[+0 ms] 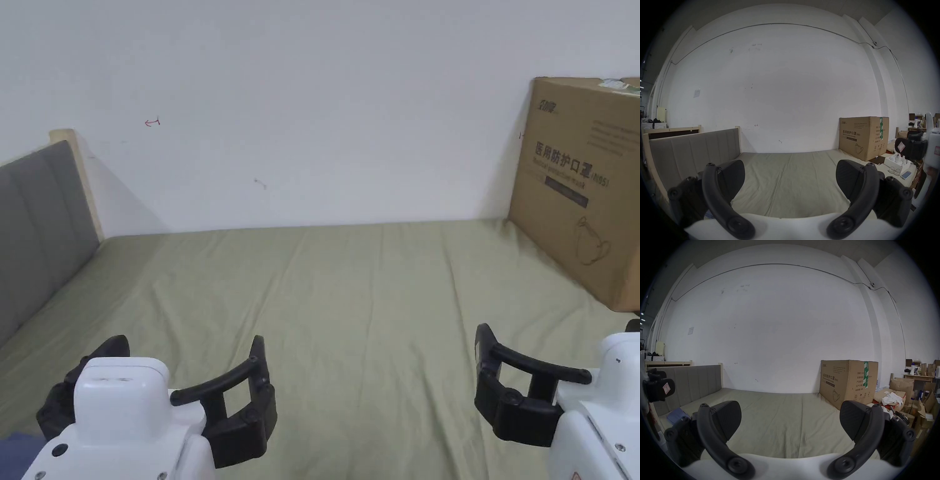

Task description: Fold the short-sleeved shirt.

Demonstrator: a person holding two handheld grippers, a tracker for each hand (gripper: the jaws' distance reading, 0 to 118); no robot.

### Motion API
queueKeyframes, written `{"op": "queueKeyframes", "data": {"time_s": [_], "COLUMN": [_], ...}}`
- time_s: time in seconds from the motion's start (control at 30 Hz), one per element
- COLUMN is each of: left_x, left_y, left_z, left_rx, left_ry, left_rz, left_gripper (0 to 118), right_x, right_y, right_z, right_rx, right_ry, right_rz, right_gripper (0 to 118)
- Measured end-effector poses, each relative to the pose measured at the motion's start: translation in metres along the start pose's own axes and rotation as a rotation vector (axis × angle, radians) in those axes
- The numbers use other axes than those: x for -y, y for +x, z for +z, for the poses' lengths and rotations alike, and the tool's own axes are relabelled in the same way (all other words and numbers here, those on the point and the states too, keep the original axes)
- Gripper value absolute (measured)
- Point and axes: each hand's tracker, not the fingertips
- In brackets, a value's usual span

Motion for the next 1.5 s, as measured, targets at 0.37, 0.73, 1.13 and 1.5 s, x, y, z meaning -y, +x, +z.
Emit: {"op": "queueKeyframes", "data": {"time_s": [0.37,0.73,1.13,1.5], "left_x": [-0.014,-0.002,-0.016,-0.018], "left_y": [-0.048,-0.016,-0.023,-0.008], "left_z": [0.007,0.0,-0.005,-0.009], "left_rx": [0.027,-0.044,-0.057,-0.103], "left_ry": [0.025,-0.044,-0.117,-0.186], "left_rz": [0.015,0.066,0.161,0.146], "left_gripper": [114,114,116,116], "right_x": [0.003,0.005,0.012,0.019], "right_y": [-0.005,-0.012,-0.011,-0.006], "right_z": [-0.003,-0.004,-0.01,-0.014], "right_rx": [-0.021,-0.044,-0.048,-0.028], "right_ry": [-0.045,-0.092,-0.145,-0.183], "right_rz": [-0.015,-0.024,-0.038,-0.068], "right_gripper": [118,118,118,118]}}
